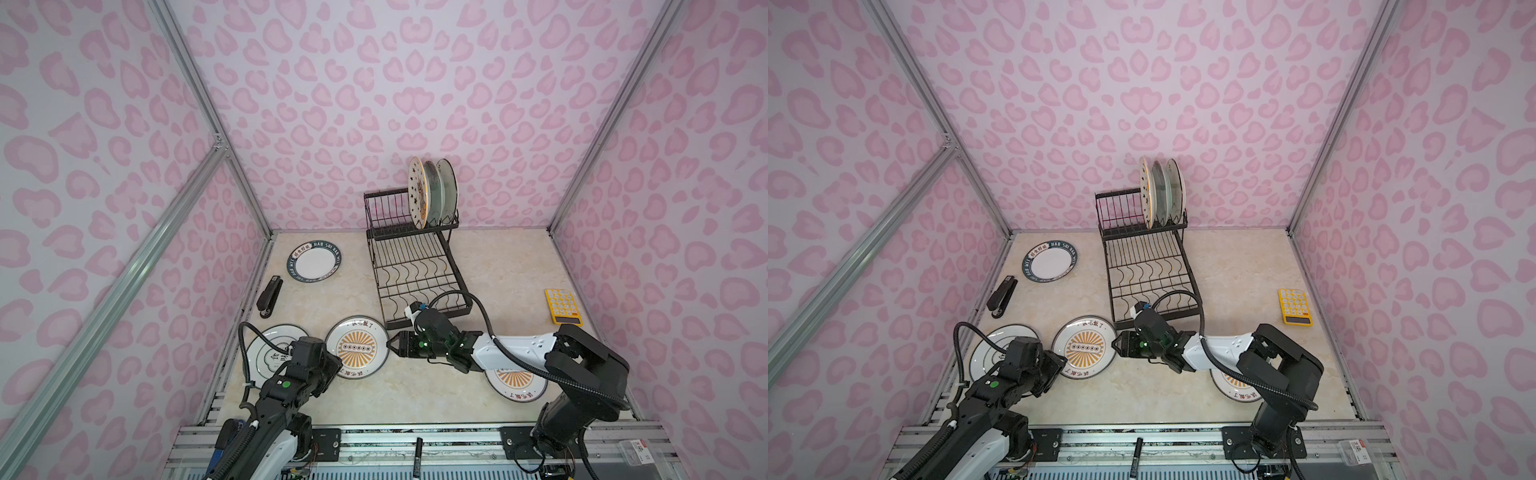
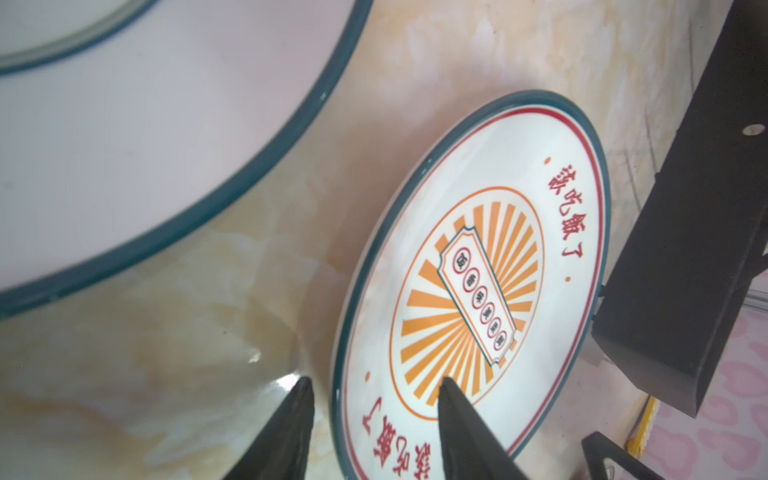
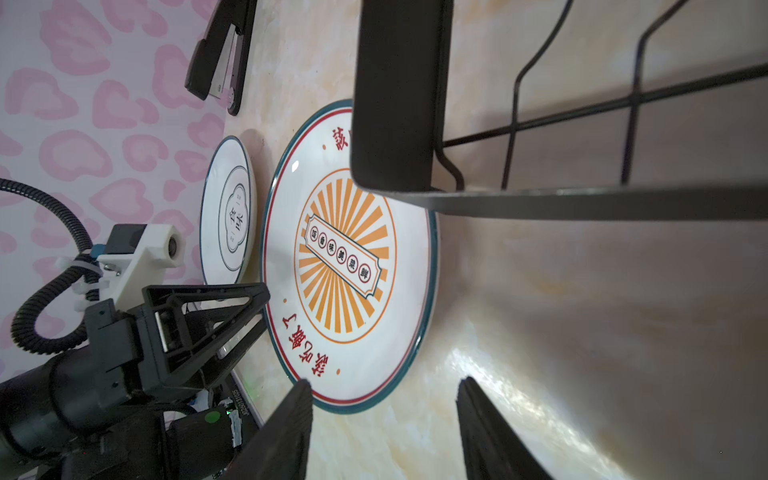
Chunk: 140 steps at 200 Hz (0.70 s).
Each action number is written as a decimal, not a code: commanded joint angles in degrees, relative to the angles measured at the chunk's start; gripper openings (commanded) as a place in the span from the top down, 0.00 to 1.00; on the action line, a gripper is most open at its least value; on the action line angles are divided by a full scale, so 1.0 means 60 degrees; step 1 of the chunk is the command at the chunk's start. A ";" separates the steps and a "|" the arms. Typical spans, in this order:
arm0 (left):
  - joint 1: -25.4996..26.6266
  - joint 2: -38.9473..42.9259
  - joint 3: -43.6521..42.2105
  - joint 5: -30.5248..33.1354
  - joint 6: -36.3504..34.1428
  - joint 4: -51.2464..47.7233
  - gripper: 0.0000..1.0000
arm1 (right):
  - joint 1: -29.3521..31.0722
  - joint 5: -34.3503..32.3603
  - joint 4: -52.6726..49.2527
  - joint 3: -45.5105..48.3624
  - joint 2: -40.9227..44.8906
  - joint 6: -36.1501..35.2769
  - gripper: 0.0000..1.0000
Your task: Load the plates into the dish rack
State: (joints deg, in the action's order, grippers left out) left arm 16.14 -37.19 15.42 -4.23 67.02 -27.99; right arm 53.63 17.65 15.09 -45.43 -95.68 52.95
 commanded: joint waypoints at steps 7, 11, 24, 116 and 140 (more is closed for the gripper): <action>-0.0010 0.0502 -0.0072 -0.0091 0.0118 -0.0582 0.48 | 0.0047 0.0135 -0.0116 -0.0153 -0.0260 0.0081 0.45; -0.0010 0.0578 -0.0074 -0.0107 0.0123 -0.0611 0.48 | 0.0043 0.0151 -0.0133 -0.0155 -0.0289 0.0090 0.45; -0.0008 0.0746 -0.0101 -0.0211 0.0152 -0.0605 0.47 | 0.0057 0.0191 -0.0156 -0.0240 -0.0392 0.0125 0.45; -0.0009 0.1300 -0.0113 -0.0653 0.0294 -0.0836 0.46 | 0.0174 0.0493 -0.0098 -0.1066 -0.1489 0.0201 0.45; -0.0002 0.1328 -0.0178 -0.0698 0.0270 -0.0879 0.46 | 0.0174 0.0629 -0.0011 -0.1219 -0.1716 0.0201 0.45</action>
State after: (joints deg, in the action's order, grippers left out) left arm 16.14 -29.39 14.79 -7.92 68.55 -32.21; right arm 54.63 20.21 13.87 -51.99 -104.73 53.84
